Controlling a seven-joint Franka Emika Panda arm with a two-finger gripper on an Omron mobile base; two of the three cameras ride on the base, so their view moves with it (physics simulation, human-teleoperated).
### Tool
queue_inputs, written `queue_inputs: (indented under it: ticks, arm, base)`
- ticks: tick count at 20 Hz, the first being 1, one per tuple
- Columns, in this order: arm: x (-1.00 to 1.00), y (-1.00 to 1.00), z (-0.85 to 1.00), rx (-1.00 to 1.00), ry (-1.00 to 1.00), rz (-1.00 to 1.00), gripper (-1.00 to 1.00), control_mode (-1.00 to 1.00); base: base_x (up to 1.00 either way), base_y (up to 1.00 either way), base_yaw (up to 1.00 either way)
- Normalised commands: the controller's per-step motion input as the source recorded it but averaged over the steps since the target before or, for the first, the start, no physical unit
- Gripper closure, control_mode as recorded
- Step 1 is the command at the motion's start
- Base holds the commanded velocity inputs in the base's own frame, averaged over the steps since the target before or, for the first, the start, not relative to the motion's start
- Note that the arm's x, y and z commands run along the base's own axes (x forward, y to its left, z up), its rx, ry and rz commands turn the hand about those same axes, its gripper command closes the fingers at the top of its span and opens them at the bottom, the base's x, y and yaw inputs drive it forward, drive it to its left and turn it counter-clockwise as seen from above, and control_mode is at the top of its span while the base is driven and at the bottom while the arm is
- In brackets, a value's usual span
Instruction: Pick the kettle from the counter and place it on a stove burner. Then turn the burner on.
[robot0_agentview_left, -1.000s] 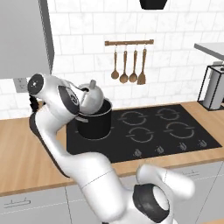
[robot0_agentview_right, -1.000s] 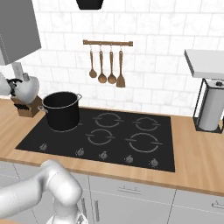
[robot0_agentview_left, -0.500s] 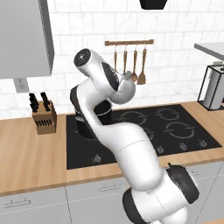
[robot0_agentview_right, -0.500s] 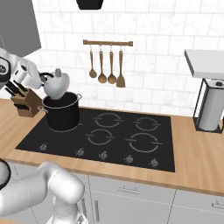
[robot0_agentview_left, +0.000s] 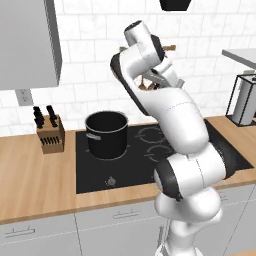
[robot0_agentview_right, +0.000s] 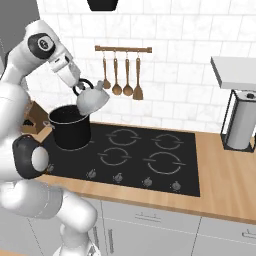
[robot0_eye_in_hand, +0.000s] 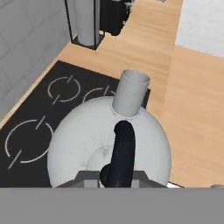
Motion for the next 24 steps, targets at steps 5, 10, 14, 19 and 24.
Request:
queue_inputs:
  ticks: [5, 10, 14, 19, 24]
  arm:
    - [0.01, -1.00, -0.46, 0.18, 0.07, -0.14, 1.00, -1.00]
    - [0.00, -1.00, -1.00, 0.20, 0.00, -0.06, 1.00, -1.00]
    - [-0.03, -1.00, -0.96, 0.16, -0.01, -0.03, 1.00, -1.00]
    - [0.01, -1.00, -0.50, 0.06, -0.11, 0.00, 1.00, -1.00]
    - [0.22, -0.62, -0.33, 0.00, -0.16, 0.07, 1.00, -1.00]
  base:
    - [0.00, 0.00, 0.00]
    - [0.00, 0.00, 0.00]
    - [0.00, 0.00, 0.00]
    - [0.00, 0.00, 0.00]
    - [0.00, 0.00, 0.00]
